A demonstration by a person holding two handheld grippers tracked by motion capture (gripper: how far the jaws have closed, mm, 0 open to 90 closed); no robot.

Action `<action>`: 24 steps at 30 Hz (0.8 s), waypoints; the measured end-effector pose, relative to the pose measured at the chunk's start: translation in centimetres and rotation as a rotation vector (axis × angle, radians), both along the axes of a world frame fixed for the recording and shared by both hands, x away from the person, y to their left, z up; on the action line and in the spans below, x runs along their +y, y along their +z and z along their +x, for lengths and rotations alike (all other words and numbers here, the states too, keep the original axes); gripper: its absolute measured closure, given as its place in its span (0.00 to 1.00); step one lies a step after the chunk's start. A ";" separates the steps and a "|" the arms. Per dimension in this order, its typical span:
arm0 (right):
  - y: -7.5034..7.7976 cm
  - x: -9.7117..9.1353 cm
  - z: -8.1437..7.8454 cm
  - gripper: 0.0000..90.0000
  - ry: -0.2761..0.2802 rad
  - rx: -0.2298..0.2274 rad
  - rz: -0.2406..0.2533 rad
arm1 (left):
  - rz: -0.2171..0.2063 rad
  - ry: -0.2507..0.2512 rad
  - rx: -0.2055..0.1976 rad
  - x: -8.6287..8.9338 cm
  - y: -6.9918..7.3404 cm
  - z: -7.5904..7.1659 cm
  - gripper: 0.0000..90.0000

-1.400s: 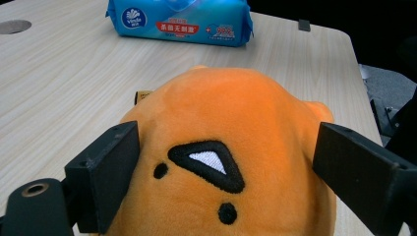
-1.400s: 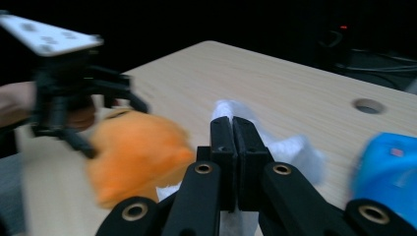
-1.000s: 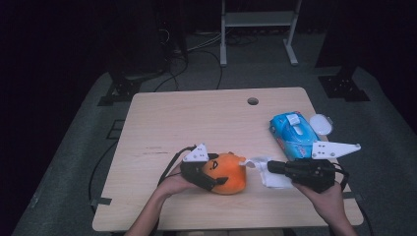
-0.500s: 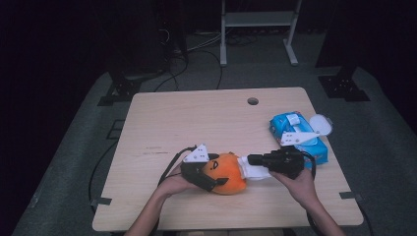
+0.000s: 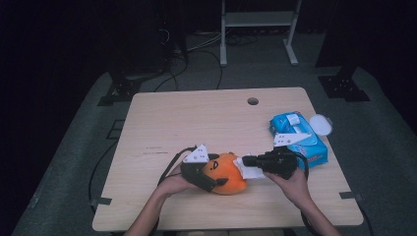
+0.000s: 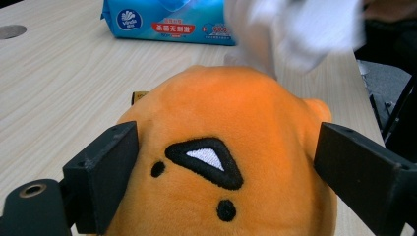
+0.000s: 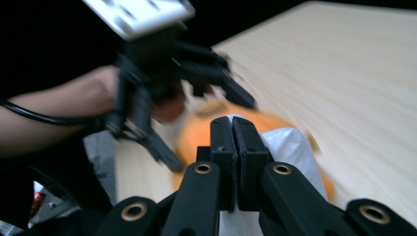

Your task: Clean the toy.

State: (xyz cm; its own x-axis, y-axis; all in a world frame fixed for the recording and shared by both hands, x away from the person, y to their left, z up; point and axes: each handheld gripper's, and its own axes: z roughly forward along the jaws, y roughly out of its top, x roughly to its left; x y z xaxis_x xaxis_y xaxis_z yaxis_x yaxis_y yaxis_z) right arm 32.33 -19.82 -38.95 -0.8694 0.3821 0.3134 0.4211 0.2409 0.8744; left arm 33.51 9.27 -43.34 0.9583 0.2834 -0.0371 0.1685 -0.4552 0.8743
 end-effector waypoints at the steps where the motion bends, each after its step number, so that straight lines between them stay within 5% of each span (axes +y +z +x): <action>1: 0.5 0.1 -0.1 0.97 0.010 -0.014 0.009 | -0.005 0.002 0.001 0.0 0.0 0.0 0.11; 7: 4.7 1.4 -1.5 0.97 0.082 -0.073 0.094 | -0.005 0.000 -0.002 0.0 0.0 0.0 0.11; 11: 5.5 2.2 -1.6 0.97 0.104 -0.085 0.112 | -0.002 -0.004 -0.005 0.1 0.0 0.0 0.11; 14: 4.0 2.5 -0.5 0.97 0.093 -0.040 0.101 | -0.002 -0.005 -0.006 0.1 0.0 0.0 0.11; 19: 0.0 2.9 1.4 0.97 0.019 -0.007 -0.024 | -0.005 -0.006 -0.007 0.1 -0.1 0.0 0.11; 21: -1.5 2.8 1.9 0.97 0.001 0.025 -0.033 | -0.007 -0.007 -0.007 0.1 -0.1 0.0 0.11; 24: -2.6 2.7 1.7 0.95 -0.026 0.000 -0.071 | -0.007 -0.014 -0.010 -0.1 -0.2 0.0 0.11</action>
State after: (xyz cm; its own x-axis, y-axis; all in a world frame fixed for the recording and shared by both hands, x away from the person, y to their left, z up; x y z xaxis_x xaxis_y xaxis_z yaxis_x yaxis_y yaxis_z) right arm 34.03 -17.11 -41.50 -0.8588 0.4260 0.2846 0.4279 0.2908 0.8558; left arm 33.46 9.19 -43.49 0.9624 0.2701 -0.0294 0.1536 -0.4516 0.8789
